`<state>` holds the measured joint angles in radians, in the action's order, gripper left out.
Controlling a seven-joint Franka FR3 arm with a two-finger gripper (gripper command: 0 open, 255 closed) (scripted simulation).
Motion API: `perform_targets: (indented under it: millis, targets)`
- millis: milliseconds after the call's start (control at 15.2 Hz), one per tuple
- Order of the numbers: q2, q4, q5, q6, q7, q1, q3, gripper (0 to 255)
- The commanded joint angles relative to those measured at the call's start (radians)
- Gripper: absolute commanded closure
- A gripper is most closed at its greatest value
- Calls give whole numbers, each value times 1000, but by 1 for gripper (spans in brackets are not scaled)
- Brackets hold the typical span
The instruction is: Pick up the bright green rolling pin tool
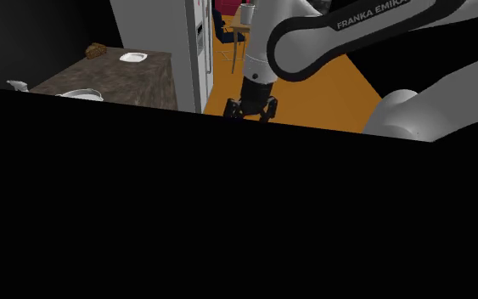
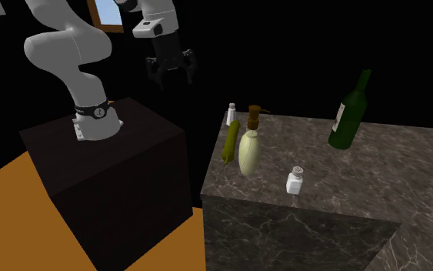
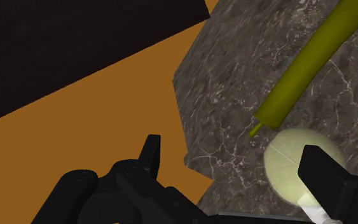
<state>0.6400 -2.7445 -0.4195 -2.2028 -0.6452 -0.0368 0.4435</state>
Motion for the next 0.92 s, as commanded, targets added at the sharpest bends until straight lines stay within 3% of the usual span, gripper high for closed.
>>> perform_targets:
  millis: [0, 330, 528, 660, 792, 858]
  targets:
    - [-62, -7, -29, -80, -76, -2, 64, 0]
    - [-271, 32, -25, -274, -279, 50, 231, 0]
    - [-423, 74, 63, -390, -447, 122, 343, 0]
    - [-541, 108, 199, -462, -609, 193, 421, 0]
    - [-683, 151, 442, -517, -846, 248, 461, 0]
    - [-756, 179, 585, -530, -979, 237, 440, 0]
